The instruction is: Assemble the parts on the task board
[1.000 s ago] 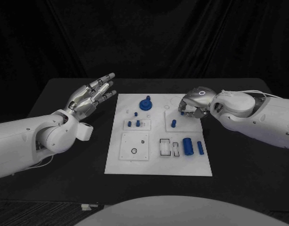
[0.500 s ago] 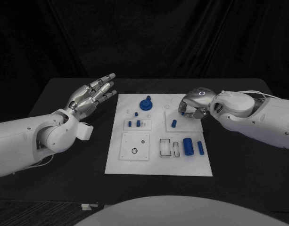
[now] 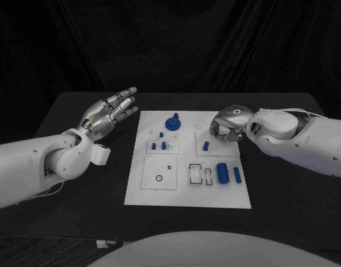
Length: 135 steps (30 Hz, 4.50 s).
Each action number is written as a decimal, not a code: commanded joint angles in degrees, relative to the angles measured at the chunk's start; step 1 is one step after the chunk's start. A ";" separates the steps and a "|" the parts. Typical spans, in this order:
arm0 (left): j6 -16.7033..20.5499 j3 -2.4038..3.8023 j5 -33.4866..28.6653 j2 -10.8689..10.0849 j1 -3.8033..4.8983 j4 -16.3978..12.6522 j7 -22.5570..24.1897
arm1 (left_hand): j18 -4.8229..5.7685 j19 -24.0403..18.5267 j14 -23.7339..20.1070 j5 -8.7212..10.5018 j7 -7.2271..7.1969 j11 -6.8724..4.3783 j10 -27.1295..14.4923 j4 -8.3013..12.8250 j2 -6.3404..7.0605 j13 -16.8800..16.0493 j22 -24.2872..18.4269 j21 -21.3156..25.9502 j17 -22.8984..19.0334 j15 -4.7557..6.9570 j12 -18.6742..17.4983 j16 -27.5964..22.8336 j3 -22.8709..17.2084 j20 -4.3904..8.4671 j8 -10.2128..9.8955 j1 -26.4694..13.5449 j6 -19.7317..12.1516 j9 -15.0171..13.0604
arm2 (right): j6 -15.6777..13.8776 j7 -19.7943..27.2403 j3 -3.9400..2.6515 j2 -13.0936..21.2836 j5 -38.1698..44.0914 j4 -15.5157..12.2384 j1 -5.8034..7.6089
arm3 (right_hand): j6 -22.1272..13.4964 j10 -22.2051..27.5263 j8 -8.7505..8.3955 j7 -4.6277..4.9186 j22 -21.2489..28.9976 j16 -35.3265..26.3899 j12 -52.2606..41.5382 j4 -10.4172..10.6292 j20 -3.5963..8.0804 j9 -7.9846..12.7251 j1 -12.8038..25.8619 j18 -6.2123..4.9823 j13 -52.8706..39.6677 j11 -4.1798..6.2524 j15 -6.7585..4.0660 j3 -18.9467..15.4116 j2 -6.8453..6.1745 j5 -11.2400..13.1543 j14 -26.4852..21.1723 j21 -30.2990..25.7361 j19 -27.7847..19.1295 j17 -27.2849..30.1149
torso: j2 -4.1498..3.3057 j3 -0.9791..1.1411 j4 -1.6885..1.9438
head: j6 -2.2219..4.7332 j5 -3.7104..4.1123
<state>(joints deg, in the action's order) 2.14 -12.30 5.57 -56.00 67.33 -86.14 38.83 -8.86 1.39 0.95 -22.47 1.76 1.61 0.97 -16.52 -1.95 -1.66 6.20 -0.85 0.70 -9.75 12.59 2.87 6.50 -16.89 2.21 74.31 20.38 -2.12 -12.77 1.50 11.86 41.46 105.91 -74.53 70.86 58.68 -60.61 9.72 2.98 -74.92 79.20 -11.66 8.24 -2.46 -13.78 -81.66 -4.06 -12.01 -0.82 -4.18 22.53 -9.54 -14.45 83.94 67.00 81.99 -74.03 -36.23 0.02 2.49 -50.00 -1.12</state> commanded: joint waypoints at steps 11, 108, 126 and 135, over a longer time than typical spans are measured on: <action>-0.87 0.06 0.07 0.10 -0.09 -0.06 11.88 | -0.05 0.59 0.21 -1.91 1.28 0.82 0.07 0.20 -0.89 -0.11 0.51 -0.44 0.17 -1.08 0.70 0.79 1.10 -0.09 0.00 1.90 0.39 -0.14 | -2.90 -1.13 0.02 0.54 0.01 -0.34 -0.34 | 1.58 -1.94 1.98 0.63 -9.30 -0.27 -2.15 -2.96 0.25 -2.21 -1.87 -0.33 -0.72 0.11 -0.03 1.10 1.30 -2.76 1.63 -0.01 -0.20 -0.06 | -0.02 0.00 -0.01 | 0.00 -0.25; 3.31 0.06 0.07 1.49 -0.14 -1.04 14.37 | 3.72 -0.89 -0.94 -4.38 -0.90 2.46 -0.51 -0.22 -5.45 -0.04 -4.20 0.38 -0.66 5.53 1.14 -2.72 6.28 11.60 -0.58 0.43 -8.56 0.54 | 5.13 -5.99 0.01 -8.57 4.60 -16.86 -0.93 | -0.49 -2.28 1.14 2.68 -9.22 -0.33 -2.02 -4.47 -0.53 -3.74 -1.08 -0.37 0.13 -1.49 0.95 1.26 1.87 0.15 1.92 -0.17 -0.13 -0.01 | 0.04 -0.07 0.02 | 0.00 -7.96; 2.26 0.06 0.08 1.68 -0.15 -0.83 15.23 | 3.80 -0.84 -0.89 -6.94 -0.24 2.49 -0.33 -0.13 -5.89 -0.13 -4.15 0.35 -0.54 5.15 2.03 -2.33 5.90 11.23 -0.48 2.46 -7.60 0.45 | 5.38 -5.73 0.01 -8.97 4.60 -16.30 -2.33 | -0.31 -2.63 1.12 2.80 -9.21 -0.34 -2.11 -4.66 -0.59 -3.76 -1.15 -0.37 0.14 -1.56 1.02 1.35 1.86 0.03 1.89 -0.21 -0.16 -0.02 | 0.01 -0.06 0.03 | 0.00 -7.97; 1.70 0.06 0.08 1.75 -0.15 -0.64 15.06 | 3.62 -0.83 -0.90 -8.24 0.46 2.26 -0.34 -0.17 -6.26 -0.12 -4.13 0.34 -0.56 5.17 2.08 -2.36 5.79 11.06 -0.42 3.10 -7.12 0.40 | 5.78 -5.69 0.01 -9.42 4.60 -15.64 -2.65 | -0.22 -2.72 1.13 2.85 -9.22 -0.36 -2.14 -4.72 -0.61 -3.77 -1.17 -0.37 0.15 -1.60 1.04 1.37 1.86 -0.02 1.88 -0.18 -0.16 0.00 | 0.08 -0.06 0.00 | 0.00 -7.71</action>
<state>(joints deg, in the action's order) 4.91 -12.30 5.63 -54.39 67.22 -86.76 38.87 -6.15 0.57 -0.08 -30.50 2.06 3.87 0.59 -16.74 -8.23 -1.69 1.99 -0.78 0.11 -4.21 14.37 0.21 12.39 -5.44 1.55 76.66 13.12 -1.64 -7.15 -4.19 11.91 32.13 109.99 -90.26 68.35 58.38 -63.11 11.19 5.61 -74.90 79.21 -13.91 3.94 -2.96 -17.61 -82.69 -4.02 -11.82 -2.35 -3.63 23.87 -7.61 -14.19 84.10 66.93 82.09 -74.06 -36.19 -0.04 2.49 -49.99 -8.96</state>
